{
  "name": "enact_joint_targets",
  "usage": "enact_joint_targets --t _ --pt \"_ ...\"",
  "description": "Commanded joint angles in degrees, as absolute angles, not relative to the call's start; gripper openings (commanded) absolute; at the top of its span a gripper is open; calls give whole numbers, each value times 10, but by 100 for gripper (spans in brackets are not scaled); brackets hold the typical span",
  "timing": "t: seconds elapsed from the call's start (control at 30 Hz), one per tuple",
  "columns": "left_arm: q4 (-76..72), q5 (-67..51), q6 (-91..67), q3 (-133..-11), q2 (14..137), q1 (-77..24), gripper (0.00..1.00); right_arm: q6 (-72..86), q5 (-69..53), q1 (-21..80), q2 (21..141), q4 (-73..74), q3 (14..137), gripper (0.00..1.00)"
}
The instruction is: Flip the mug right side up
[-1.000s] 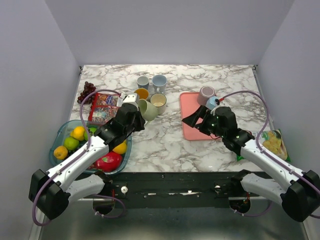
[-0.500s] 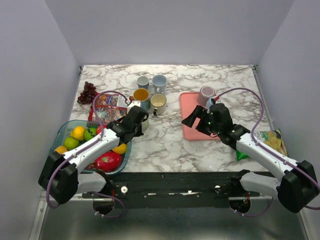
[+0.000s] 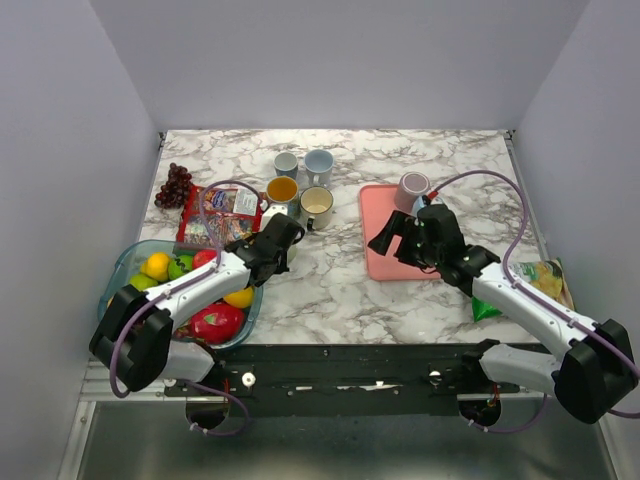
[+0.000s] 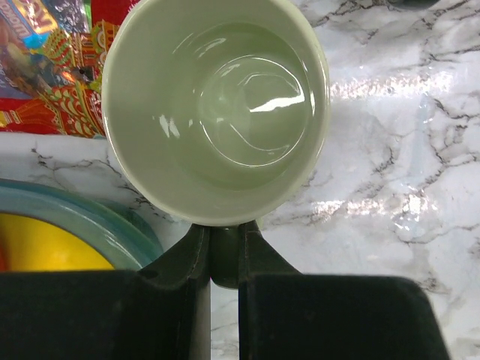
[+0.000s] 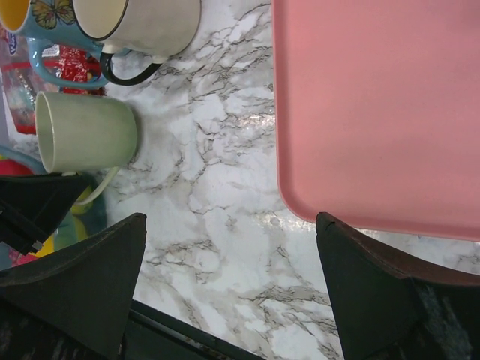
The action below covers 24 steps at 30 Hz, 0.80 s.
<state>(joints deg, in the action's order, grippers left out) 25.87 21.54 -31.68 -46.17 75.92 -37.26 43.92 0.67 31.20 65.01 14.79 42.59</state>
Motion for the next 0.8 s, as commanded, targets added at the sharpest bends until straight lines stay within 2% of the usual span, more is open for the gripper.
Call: enact_joint_targets --t 0.0,0.07,0.13,0.2,0.3,0.63,0.73,0.77 --pt "227 269 -303 -471 779 -378 0 408 57 314 646 184 448 100" --pt "229 277 -303 -472 791 -381 4 398 75 314 643 192 454 100" --pt "232 280 -306 -474 795 -383 15 380 89 314 643 206 463 100" --pt "235 284 -308 -475 792 -386 37 352 107 313 642 221 470 100" --pt "236 287 -311 -470 775 -388 51 306 135 314 642 238 484 100" --pt "261 265 -321 -475 677 -388 69 158 241 297 635 264 516 100" --pt "267 251 -317 -483 626 -388 76 114 245 270 644 259 520 100" --pt "268 238 -315 -485 614 -388 82 105 234 261 649 258 521 100"
